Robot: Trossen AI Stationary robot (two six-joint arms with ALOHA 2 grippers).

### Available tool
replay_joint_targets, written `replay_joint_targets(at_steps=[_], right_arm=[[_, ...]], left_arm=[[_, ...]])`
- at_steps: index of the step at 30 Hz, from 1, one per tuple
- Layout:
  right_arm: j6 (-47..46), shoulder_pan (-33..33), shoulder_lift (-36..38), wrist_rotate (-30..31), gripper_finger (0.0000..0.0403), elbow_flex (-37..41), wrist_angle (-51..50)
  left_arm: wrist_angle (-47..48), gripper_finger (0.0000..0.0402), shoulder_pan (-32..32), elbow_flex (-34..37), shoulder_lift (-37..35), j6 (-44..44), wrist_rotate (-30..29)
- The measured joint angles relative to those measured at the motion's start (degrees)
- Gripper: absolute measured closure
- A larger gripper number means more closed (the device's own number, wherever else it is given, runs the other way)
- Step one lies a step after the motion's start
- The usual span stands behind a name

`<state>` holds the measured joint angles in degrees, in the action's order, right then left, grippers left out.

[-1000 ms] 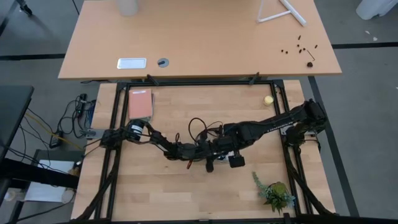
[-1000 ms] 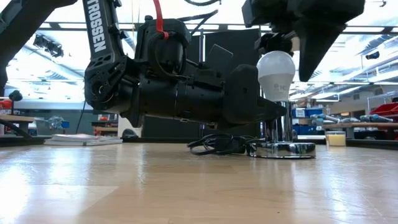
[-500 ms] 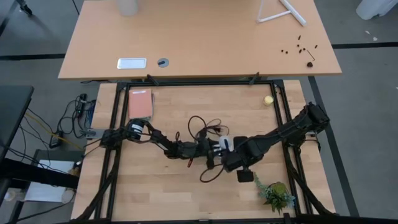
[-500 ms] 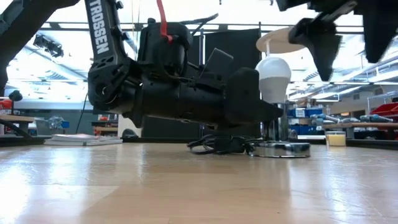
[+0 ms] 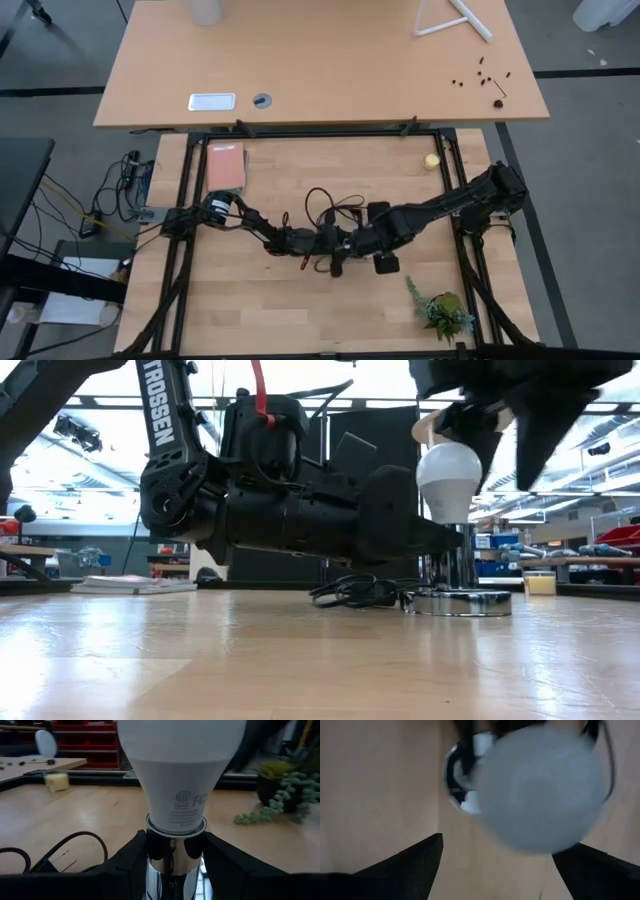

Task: Screw lightbulb
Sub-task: Insert the lightbulb into the silver lamp

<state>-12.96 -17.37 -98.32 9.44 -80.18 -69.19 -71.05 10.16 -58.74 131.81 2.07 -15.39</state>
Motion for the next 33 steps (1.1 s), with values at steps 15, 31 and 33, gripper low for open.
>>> replay_joint_targets(at_steps=[15, 31, 33], right_arm=[[-3.8, -1.7, 0.0, -5.0, 0.003, 0.0, 1.4], [-6.1, -3.3, 0.0, -0.8, 0.003, 0.0, -4.9], [-3.6, -1.8, 0.0, 0.5, 0.003, 0.0, -4.2]], left_arm=[[-0.2, 0.0231, 0.1, 0.0, 0.0, 0.7, -1.1], [-0.2, 0.0231, 0.1, 0.0, 0.0, 1.0, -1.7], [-0.2, 0.0231, 0.1, 0.0, 0.0, 1.0, -1.2]])
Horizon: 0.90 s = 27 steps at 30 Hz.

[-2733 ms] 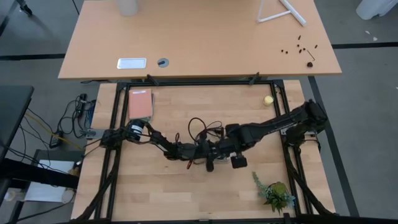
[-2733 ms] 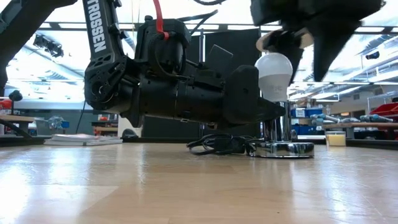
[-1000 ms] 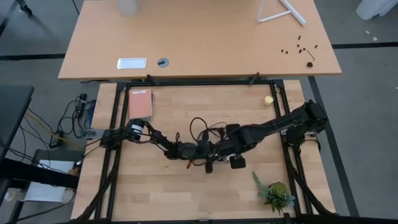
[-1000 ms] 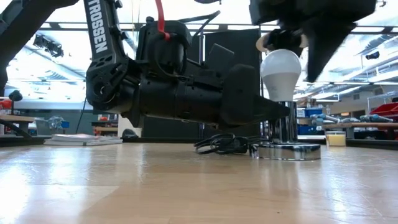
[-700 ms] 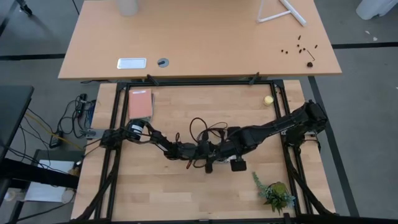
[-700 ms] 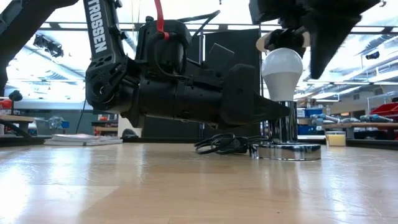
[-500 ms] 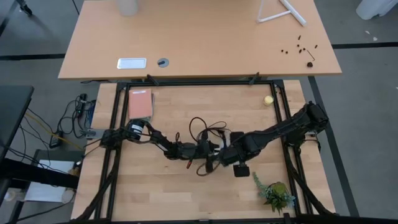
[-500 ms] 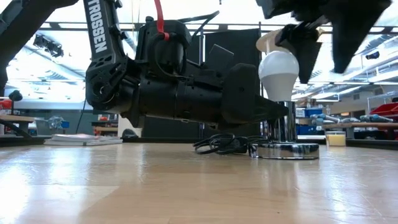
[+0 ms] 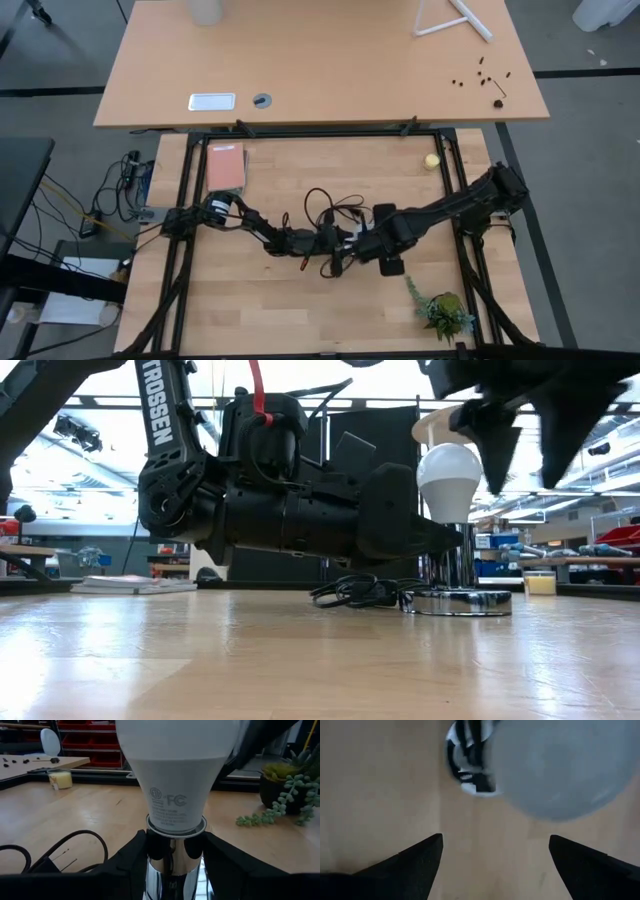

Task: Screw lightbulb
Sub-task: Insert the lightbulb into the silver lamp

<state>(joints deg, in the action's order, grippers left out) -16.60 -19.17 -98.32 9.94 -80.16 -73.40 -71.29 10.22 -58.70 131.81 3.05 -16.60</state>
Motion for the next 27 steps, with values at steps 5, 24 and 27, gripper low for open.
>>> replay_joint_targets(at_steps=[5, 24, 27], right_arm=[[6.1, 4.2, 0.0, 1.6, 0.003, 0.0, 4.4], [2.2, 1.7, 0.0, -7.5, 0.003, 0.0, 6.5], [-1.8, -0.7, 0.0, -8.6, 0.003, 0.0, 7.2]], left_arm=[[-0.2, 0.0231, 0.0, 0.0, 0.0, 0.0, 1.1], [-0.1, 0.0231, 0.1, 0.0, 0.0, 0.2, 0.6], [-0.1, 0.0231, 0.1, 0.0, 0.0, 0.2, 0.6]])
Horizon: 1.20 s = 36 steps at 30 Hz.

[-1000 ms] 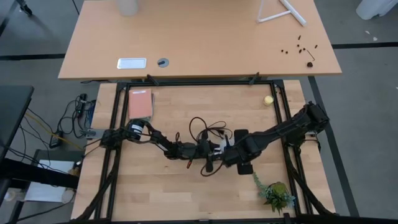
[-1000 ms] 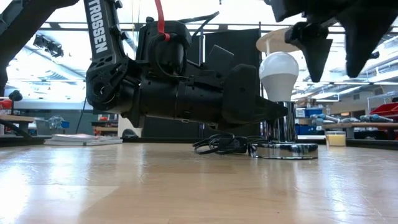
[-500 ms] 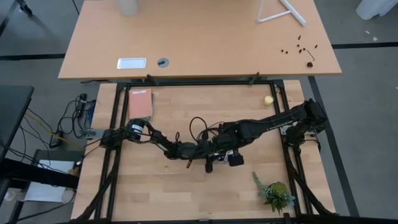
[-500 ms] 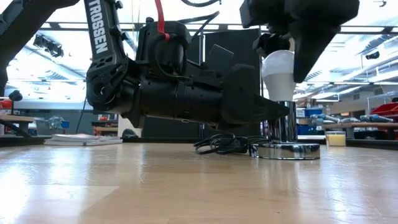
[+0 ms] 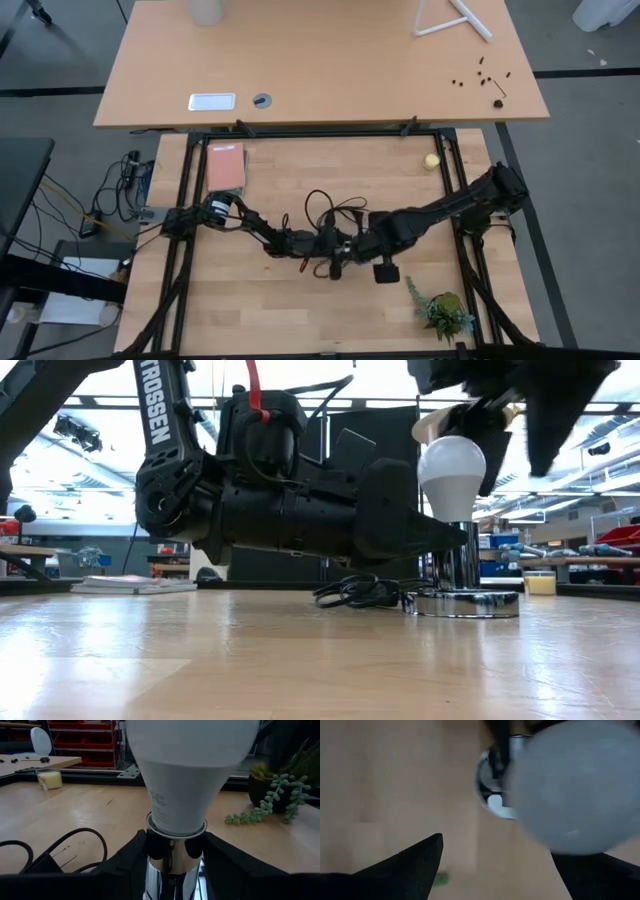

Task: Screw lightbulb
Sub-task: Insert the lightbulb into the silver lamp

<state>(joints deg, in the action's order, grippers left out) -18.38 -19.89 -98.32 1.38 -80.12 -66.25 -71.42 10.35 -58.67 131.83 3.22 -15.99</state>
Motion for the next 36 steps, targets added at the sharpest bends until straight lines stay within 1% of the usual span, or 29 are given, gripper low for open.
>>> replay_joint_targets(at_steps=[2, 4, 6, 8, 11, 14, 19, 22, 26, 29, 32, 36], right_arm=[[-1.0, -1.3, 0.0, -0.2, 0.003, 0.0, 0.3], [-1.4, -1.9, 0.0, 1.0, 0.003, 0.0, -1.5], [-1.4, -1.6, 0.0, 2.4, 0.003, 0.0, -4.3], [-0.8, -0.8, 0.0, 4.0, 0.003, 0.0, -5.0], [2.7, 1.3, 0.0, 5.0, 0.003, 0.0, -4.8], [8.3, 3.4, 0.0, 6.0, 0.003, 0.0, -4.6], [17.2, 4.9, 0.0, 6.2, 0.003, 0.0, -2.4], [21.0, 5.0, 0.0, 6.1, 0.003, 0.0, -0.7], [22.6, 5.1, 0.0, 6.0, 0.003, 0.0, 2.4], [22.6, 5.5, 0.0, 3.8, 0.0029, 0.0, 4.3], [23.0, 5.6, 0.0, 3.2, 0.0026, 0.0, 4.2], [25.8, 5.8, 0.0, 3.0, 0.0023, 0.0, 4.3]], left_arm=[[0.0, 0.0231, 0.0, 0.0, 0.0, 0.2, -0.4], [0.0, 0.0231, -0.2, 0.0, 0.0, 0.2, -1.1], [0.0, 0.0231, -0.2, 0.0, 0.0, 0.2, -1.1], [0.1, 0.0231, -0.2, 0.0, 0.0, 0.2, -1.0], [0.1, 0.0231, -0.2, 0.0, 0.0, -0.1, 0.3], [0.1, 0.0231, -0.2, 0.0, 0.0, -0.9, 1.7], [0.1, 0.0231, -0.2, 0.0, 0.0, -1.1, 2.0], [0.1, 0.0231, -0.2, 0.0, 0.0, -1.2, 2.1], [0.2, 0.0231, -0.2, 0.0, 0.0, -1.1, 2.1], [0.2, 0.0231, -0.2, 0.0, 0.0, -1.1, 2.1], [0.2, 0.0231, -0.2, 0.0, 0.0, -1.2, 2.1], [0.2, 0.0231, -0.2, 0.0, 0.0, -1.2, 2.2]])
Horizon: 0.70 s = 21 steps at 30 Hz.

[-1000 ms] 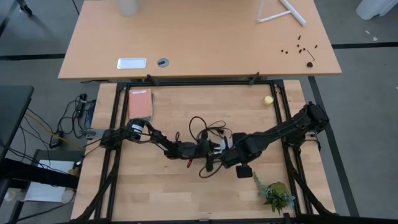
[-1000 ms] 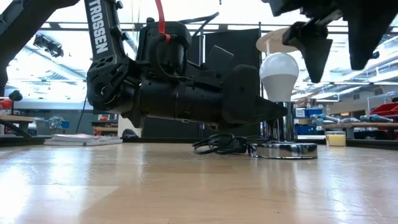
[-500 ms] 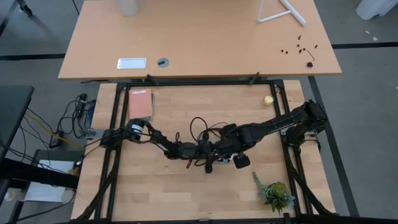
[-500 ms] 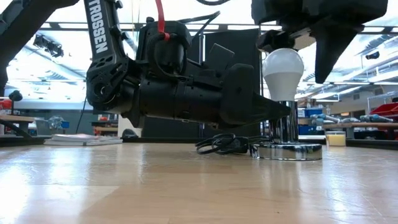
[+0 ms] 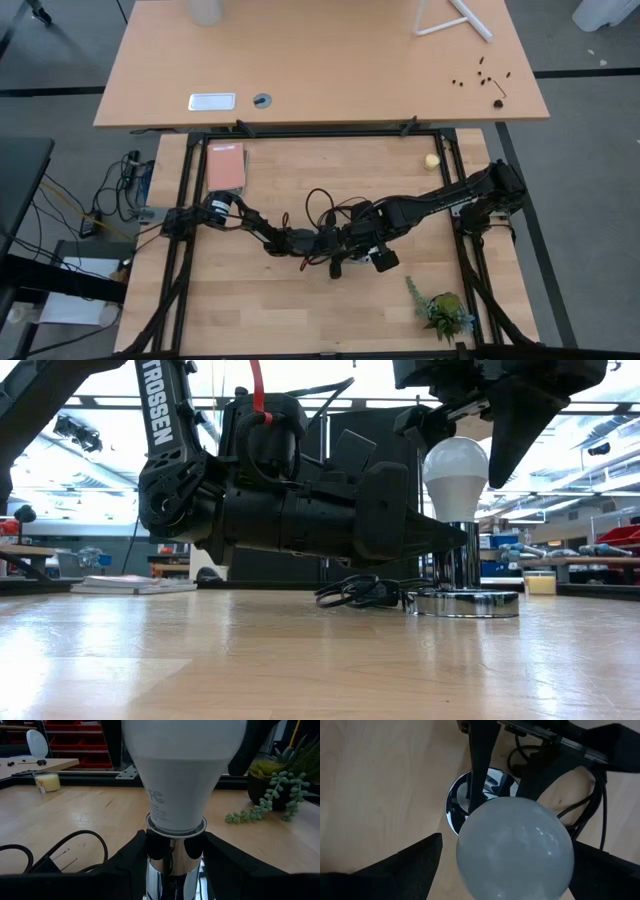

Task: Screw lightbulb
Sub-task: Insert the lightbulb into the silver lamp

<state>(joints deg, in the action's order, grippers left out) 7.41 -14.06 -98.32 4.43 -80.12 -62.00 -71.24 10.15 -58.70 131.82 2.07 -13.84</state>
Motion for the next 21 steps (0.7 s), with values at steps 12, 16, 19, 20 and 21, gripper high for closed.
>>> replay_joint_targets(at_steps=[12, 16, 19, 20, 21], right_arm=[[17.6, 1.5, 0.0, -2.6, 0.0028, 0.0, 1.3], [25.0, 1.5, 0.0, -3.5, 0.0028, 0.0, 2.8], [30.5, 1.6, 0.0, -5.5, 0.0028, 0.0, 3.6], [31.7, 1.6, 0.0, -6.4, 0.0029, 0.0, 3.7], [32.4, 1.6, 0.0, -7.3, 0.0029, 0.0, 3.7]], left_arm=[[0.0, 0.0231, -0.4, 0.0, 0.0, -0.5, 3.7], [0.0, 0.0231, -1.0, 0.0, 0.0, -0.2, 6.2], [-0.1, 0.0231, -1.3, 0.0, 0.0, 0.7, 7.5], [-0.1, 0.0231, -1.4, 0.0, 0.0, 1.1, 7.6], [-0.1, 0.0231, -1.4, 0.0, 0.0, 1.4, 7.6]])
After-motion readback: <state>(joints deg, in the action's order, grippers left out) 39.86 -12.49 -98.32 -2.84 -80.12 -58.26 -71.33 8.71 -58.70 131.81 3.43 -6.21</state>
